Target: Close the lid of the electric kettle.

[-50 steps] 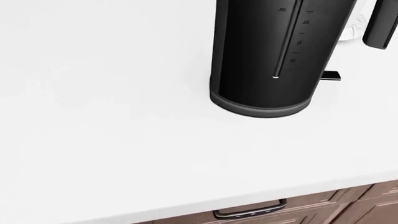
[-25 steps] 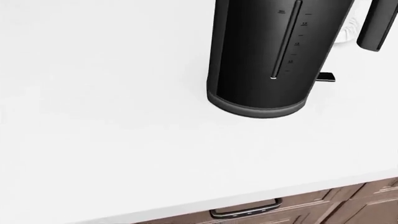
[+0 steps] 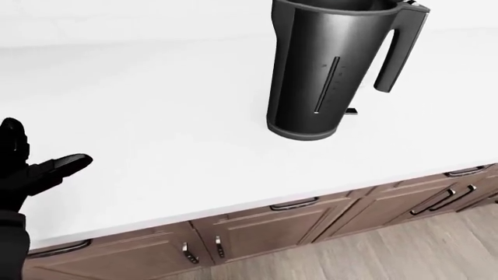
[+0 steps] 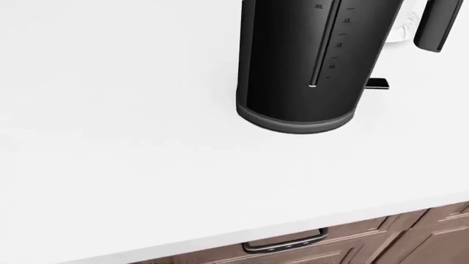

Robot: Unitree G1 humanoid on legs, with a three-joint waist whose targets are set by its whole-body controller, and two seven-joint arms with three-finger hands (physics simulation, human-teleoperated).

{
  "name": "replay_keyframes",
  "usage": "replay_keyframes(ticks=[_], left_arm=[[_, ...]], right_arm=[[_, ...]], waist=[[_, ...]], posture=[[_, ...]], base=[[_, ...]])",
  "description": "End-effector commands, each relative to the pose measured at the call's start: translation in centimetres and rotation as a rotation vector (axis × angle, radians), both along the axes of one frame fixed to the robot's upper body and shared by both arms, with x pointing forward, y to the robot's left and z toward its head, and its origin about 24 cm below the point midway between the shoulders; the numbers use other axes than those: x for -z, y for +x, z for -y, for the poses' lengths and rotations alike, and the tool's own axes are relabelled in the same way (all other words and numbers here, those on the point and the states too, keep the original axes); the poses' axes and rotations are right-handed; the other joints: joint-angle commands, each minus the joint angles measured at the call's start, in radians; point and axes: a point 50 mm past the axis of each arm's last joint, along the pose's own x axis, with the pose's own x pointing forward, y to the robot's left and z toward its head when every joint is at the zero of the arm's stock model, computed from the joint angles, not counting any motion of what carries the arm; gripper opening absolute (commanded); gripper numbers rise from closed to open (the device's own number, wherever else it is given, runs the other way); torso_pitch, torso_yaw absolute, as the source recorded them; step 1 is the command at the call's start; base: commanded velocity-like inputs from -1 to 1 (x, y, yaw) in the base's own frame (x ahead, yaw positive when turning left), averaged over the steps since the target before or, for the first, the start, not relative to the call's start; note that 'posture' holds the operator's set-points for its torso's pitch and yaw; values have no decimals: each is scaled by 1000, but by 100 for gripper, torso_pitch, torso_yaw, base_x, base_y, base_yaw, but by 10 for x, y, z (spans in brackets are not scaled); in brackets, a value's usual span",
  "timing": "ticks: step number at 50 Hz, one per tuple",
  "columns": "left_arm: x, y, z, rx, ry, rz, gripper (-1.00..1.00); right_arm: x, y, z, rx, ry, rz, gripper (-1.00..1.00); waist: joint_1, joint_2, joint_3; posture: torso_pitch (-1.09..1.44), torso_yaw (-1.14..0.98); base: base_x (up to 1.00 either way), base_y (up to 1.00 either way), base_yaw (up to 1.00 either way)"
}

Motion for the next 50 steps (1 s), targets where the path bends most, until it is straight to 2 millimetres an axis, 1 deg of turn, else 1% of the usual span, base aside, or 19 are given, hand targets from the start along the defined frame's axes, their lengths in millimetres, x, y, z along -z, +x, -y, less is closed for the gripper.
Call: replay_keyframes(ticks=[1, 4, 12, 18, 20, 28, 38, 41, 50], left_arm=[[-22, -8, 4, -1, 59, 88, 100], [-24, -10, 4, -4, 64, 87, 100], [-27, -12, 4, -6, 59, 89, 100], [-15, -2, 1, -3, 59, 87, 100], [-10, 2, -2, -5, 58, 87, 100], [-15, -4, 0, -6, 55, 91, 100], [-21, -11, 1, -8, 51, 91, 100], [-17, -8, -1, -9, 50, 90, 100], [-24, -12, 1, -9, 51, 91, 100]], right_arm=[[-14, -2, -8, -22, -46, 60, 99], [-14, 3, -13, -34, -79, 38, 99], [-3, 15, -21, -55, -150, -29, 99], [-1, 18, -23, -65, -178, -54, 99], [-2, 18, -24, -67, -185, -60, 99], [-9, 16, -25, -72, -200, -61, 99], [-23, 14, -21, -61, -221, -47, 99], [-23, 15, -20, -58, -231, -47, 99], [-23, 19, -17, -47, -248, -48, 99]], waist=[[1, 3, -20], [-3, 2, -19], [-5, 8, -20], [-5, 11, -21], [-6, 12, -22], [-13, 11, -19], [-14, 19, -14], [-14, 21, -13], [-17, 24, -10]], posture=[[0, 0], [0, 0], [0, 0], [0, 0], [0, 0], [0, 0], [0, 0], [0, 0], [0, 0]], base=[[0, 0, 0], [0, 0, 0], [0, 0, 0], [0, 0, 0], [0, 0, 0], [0, 0, 0], [0, 0, 0], [0, 0, 0], [0, 0, 0]])
